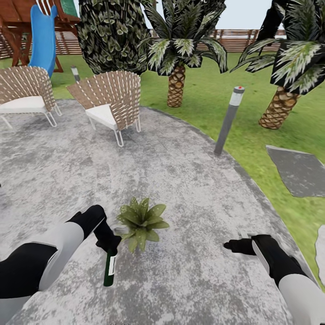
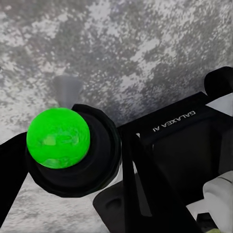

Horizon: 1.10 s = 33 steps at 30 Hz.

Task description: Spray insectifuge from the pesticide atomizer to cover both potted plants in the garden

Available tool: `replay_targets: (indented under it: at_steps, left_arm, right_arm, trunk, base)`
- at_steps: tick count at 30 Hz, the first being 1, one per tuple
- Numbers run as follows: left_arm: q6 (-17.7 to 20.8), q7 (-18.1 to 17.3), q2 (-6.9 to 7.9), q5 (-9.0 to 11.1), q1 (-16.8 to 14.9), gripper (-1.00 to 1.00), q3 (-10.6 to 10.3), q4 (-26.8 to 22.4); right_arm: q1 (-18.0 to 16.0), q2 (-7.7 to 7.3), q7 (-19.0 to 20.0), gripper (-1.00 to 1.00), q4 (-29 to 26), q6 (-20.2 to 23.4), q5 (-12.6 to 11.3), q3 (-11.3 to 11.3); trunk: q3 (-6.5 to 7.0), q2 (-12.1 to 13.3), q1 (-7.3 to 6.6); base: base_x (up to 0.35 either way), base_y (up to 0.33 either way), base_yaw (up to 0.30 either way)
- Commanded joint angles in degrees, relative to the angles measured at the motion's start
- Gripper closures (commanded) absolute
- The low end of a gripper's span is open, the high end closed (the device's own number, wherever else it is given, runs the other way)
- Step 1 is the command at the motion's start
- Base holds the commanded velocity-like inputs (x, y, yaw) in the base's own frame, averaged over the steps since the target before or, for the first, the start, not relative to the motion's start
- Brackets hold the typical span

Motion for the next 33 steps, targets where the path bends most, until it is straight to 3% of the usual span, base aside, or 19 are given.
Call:
replay_targets:
  at_steps: [1,8,17,33]
  left_arm:
    - [0.2,-0.5,0.01,-0.1,0.0,1.00,-0.5,-0.1]
    - [0.2,-0.5,-0.10,0.0,0.0,1.00,-0.5,-0.2]
    - [0.2,-0.4,-0.07,-0.1,0.0,1.00,-0.5,-0.2]
    - [0.2,-0.4,-0.11,-0.1,0.0,1.00,-0.6,-0.2]
  right_arm:
    - [0.0,0.00,0.2,-1.00,-0.1,0.3,-0.1,-0.1]
    - [0.0,0.04,0.1,-1.00,-0.1,0.3,0.1,-0.1]
    - [0.0,0.01,0.1,-1.00,-0.1,0.3,0.0,-0.1]
    - [0.0,0.00,0.2,-1.00,-0.1,0.3,0.0,-0.1]
  trunk:
    - [-0.04,0.0,-0.01]
    - [-0.04,0.0,-0.01]
    - [-0.04,0.0,-0.01]
    - [-0.04,0.0,-0.01]
  base:
    - [0.000,-0.020,0.252]
    - [0.000,-0.004,0.236]
    - [0.035,-0.016,0.020]
    - [0.108,-0.235,0.000]
